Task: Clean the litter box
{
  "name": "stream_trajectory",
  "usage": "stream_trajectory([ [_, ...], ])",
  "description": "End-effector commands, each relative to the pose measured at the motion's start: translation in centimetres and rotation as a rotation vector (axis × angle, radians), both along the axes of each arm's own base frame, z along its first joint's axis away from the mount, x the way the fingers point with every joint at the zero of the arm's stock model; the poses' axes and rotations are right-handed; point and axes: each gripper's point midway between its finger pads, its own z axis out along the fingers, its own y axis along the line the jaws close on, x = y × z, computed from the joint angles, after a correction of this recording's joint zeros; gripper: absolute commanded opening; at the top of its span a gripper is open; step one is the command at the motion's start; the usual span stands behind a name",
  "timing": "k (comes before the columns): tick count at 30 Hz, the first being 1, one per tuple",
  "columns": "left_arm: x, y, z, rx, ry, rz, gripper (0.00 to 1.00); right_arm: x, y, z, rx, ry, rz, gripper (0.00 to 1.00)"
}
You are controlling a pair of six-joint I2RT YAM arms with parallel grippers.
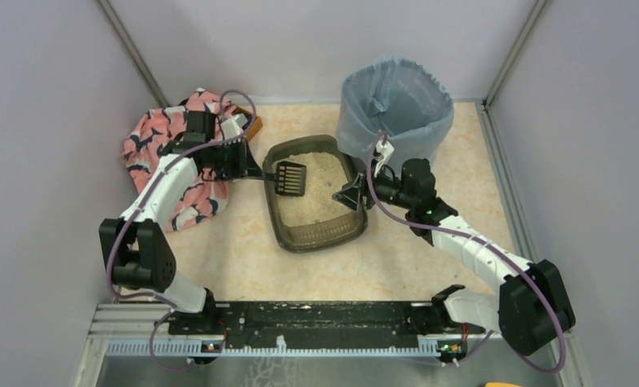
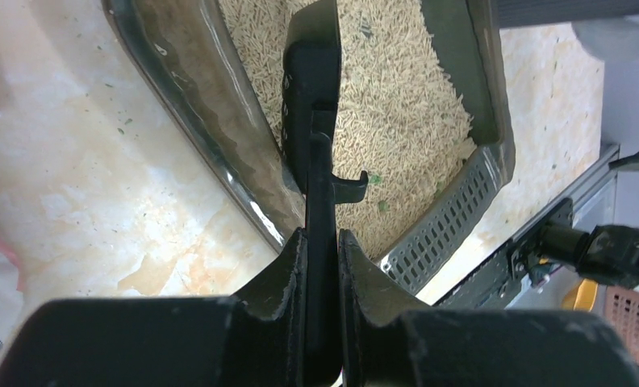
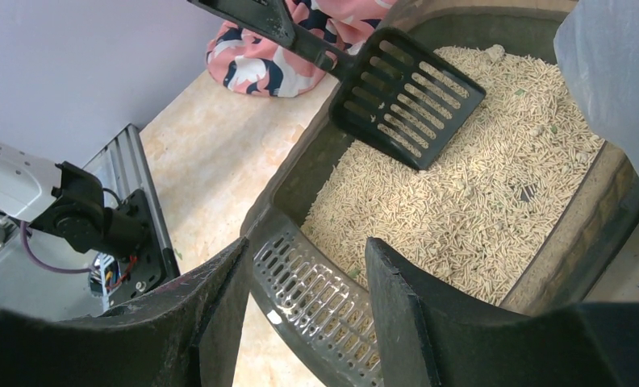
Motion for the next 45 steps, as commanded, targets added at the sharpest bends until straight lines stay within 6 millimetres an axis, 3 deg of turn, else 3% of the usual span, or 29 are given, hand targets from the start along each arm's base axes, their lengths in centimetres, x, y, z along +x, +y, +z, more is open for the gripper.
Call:
stream_trajectory([
  [1,-2.1,-1.2,-0.4,0.012,0.032,-0.148,0.00,1.1,0.1,2.6,0.035,-0.084,-0.010,0.54],
  [12,-5.0,-5.1,-3.4,0.011,0.110,-0.398,0.00,1.0,-0.1,2.7,0.031,-0.095,-0.022,0.54],
  [26,-8.5,-8.6,-7.1,0.045,0.234,-0.531,0.00,0.8,-0.3,2.6,0.033,-0.100,-0.027,0.54],
  [36,-10.4,-11.7,-6.9,-0.145,0.265,-0.617,0.00,0.8,-0.4,2.5,0.030,-0.098,-0.032,0.54],
  [45,-11.9,-12.5,-6.1,-0.284,0.276,-0.634,0.00,0.8,-0.4,2.3,0.028,-0.096,-0.034,0.54],
])
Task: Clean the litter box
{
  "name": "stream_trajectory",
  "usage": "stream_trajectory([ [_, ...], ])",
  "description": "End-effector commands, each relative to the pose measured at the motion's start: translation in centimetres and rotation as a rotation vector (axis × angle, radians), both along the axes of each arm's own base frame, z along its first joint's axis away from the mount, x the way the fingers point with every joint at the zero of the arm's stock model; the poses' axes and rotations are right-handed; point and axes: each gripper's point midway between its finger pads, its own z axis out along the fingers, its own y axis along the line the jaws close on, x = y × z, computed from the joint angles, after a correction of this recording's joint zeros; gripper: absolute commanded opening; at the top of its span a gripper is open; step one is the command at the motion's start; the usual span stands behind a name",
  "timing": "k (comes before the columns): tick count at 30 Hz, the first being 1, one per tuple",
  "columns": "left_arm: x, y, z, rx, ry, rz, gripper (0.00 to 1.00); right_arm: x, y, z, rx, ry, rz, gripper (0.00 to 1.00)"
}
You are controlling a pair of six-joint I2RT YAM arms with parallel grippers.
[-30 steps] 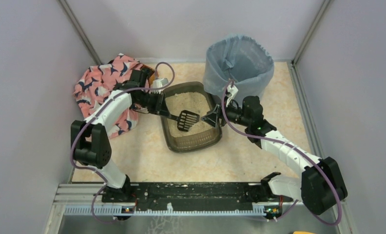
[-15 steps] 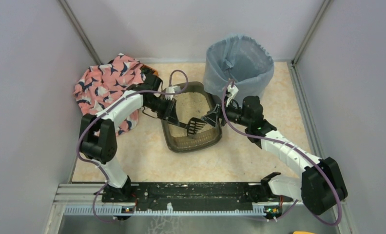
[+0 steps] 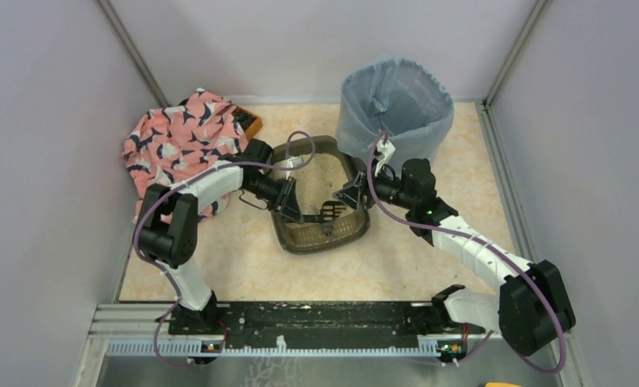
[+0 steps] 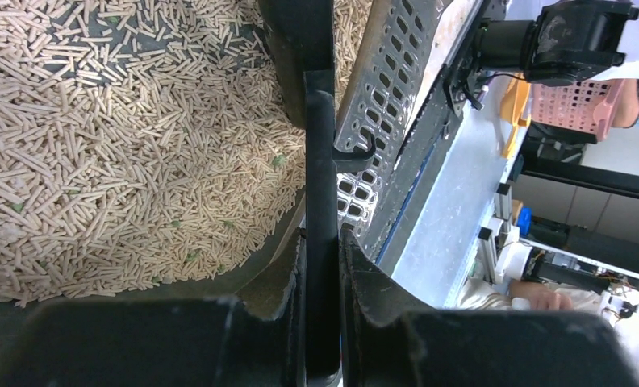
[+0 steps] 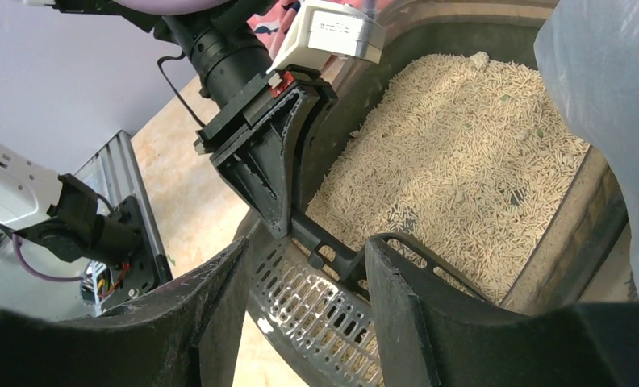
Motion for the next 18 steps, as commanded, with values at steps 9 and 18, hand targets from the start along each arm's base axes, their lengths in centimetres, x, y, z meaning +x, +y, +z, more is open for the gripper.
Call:
stream_trajectory([
  [9,-0.9,-0.3,0.4,-0.081,0.048,0.013,0.00,0.4,-0.3,2.1,0.027,-0.088,-0.014,0.54],
  [18,3.0,3.7,0.0,0.048,0.009,0.199,0.00,0.4,-0.2,2.0,0.028,-0.085,-0.010,0.54],
])
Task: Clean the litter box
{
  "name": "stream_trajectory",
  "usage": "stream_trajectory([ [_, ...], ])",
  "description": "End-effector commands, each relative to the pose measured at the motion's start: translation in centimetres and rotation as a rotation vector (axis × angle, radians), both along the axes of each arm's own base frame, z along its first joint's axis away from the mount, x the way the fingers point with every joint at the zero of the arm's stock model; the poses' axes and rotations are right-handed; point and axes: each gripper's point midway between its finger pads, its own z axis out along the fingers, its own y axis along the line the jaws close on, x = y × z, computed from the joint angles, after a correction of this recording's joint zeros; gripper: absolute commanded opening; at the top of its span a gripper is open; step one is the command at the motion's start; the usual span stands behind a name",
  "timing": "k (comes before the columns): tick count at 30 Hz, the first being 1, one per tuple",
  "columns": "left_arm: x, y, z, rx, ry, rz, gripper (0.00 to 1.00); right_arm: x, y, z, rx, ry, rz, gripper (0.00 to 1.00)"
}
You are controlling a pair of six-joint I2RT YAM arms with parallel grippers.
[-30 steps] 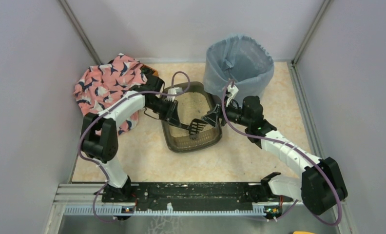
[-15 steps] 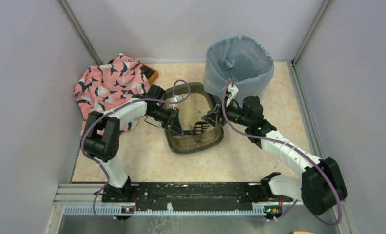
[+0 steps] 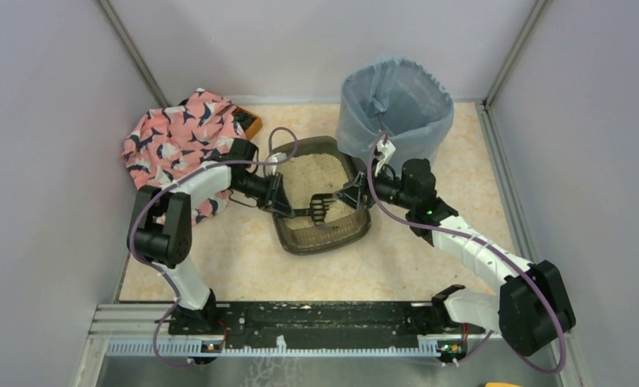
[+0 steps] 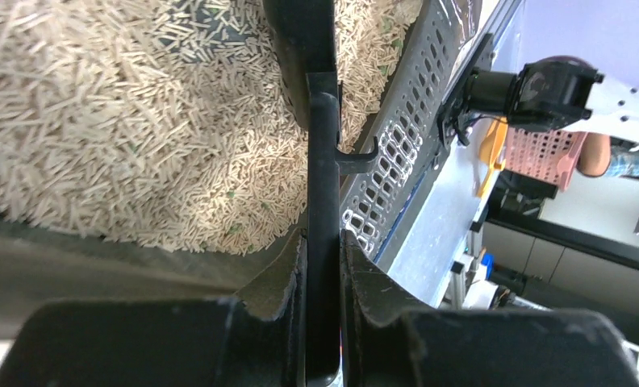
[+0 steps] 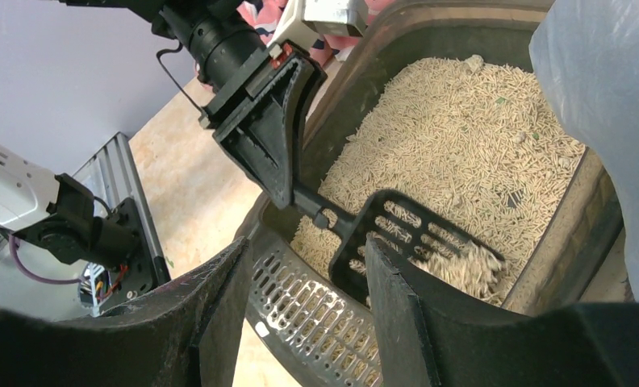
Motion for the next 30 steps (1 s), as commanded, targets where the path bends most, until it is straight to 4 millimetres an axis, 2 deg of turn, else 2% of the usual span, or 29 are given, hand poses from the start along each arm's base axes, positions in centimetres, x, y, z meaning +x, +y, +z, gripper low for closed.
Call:
stream_trajectory([
  [1,1.5,1.6,0.6,0.061,-0.038,0.066,0.00,0.4,-0.1,2.1,0.030,-0.084,-0.001,0.54],
  [7,2.2,2.0,1.0,0.021,-0.036,0.085,0.00,0.4,-0.1,1.9,0.029,-0.082,-0.002,0.54],
  [15,4.4,3.8,3.8,-0.121,-0.062,0.204,0.00,0.5,-0.1,1.8,0.029,-0.081,-0.001,0.54],
  [23,4.7,3.4,5.3,-0.244,-0.043,0.225,0.00,0.6,0.1,1.9,0.032,-0.079,0.005,0.54],
  [26,4.6,3.2,6.6,-0.326,-0.042,0.221,0.00,0.6,0.1,1.9,0.031,-0.078,0.003,0.54],
  [30,5.3,4.3,6.8,-0.326,-0.065,0.272,0.00,0.6,0.0,1.9,0.027,-0.078,0.000,0.54],
])
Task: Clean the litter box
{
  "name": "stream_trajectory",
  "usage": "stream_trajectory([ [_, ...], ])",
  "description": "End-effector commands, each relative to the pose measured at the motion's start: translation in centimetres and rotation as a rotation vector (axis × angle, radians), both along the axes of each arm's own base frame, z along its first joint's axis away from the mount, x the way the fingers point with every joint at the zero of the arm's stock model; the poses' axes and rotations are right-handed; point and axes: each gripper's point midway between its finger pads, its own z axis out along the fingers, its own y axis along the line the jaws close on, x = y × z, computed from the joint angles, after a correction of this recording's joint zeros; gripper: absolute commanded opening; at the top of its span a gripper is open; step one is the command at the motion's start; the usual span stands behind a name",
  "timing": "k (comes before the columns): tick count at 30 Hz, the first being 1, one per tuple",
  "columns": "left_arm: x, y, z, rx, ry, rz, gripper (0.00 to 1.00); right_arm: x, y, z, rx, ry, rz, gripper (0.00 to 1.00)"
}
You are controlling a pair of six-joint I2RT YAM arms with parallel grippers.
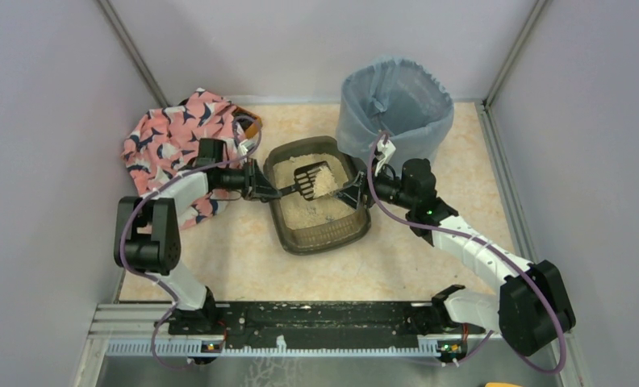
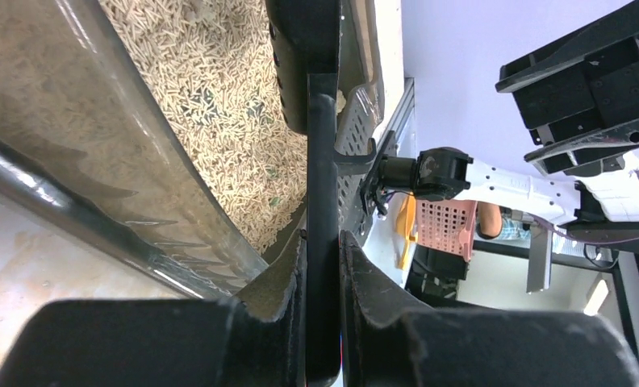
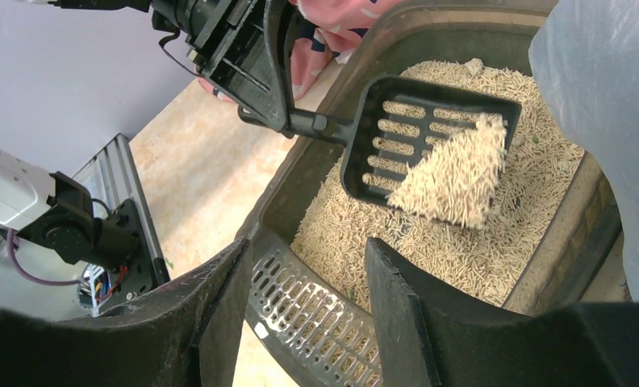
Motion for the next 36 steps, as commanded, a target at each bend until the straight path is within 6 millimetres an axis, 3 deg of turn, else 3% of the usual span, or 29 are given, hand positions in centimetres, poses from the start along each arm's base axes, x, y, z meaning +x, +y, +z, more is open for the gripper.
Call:
stream_trajectory([
  [1,0.8,0.4,2.8,-0.082,-0.094,0.018,0.00,0.5,-0.1,1.8,0.024,-0.074,-0.003,0.54],
  [4,0.4,1.0,2.1,-0.080,-0.077,0.039,0.00,0.4,0.0,1.7,0.022,-0.070,0.003,0.54],
  [8,-0.1,2.7,2.7,-0.148,-0.081,0.099,0.00,0.4,-0.2,1.5,0.019,-0.069,-0.002,0.54],
  [18,-3.2,2.6,0.9,-0.242,-0.010,0.181,0.00,0.5,0.1,1.5,0.025,-0.063,0.012,0.54],
  [27,-2.0,2.1,2.8,-0.250,-0.059,0.178,0.00,0.5,0.3,1.4,0.033,-0.056,0.020,0.54],
  [29,-1.6,3.0,2.6,-0.234,-0.067,0.202,0.00,0.3,0.3,1.6,0.033,-0.061,0.021,0.54],
  [32,-2.6,2.3,1.9,-0.249,-0.035,0.180,0.00,0.3,0.1,1.4,0.027,-0.061,0.009,0.54],
  [36,-2.8,3.3,1.0,-0.229,-0.039,0.235,0.00,0.3,0.1,1.4,0.029,-0.059,0.014,0.54],
])
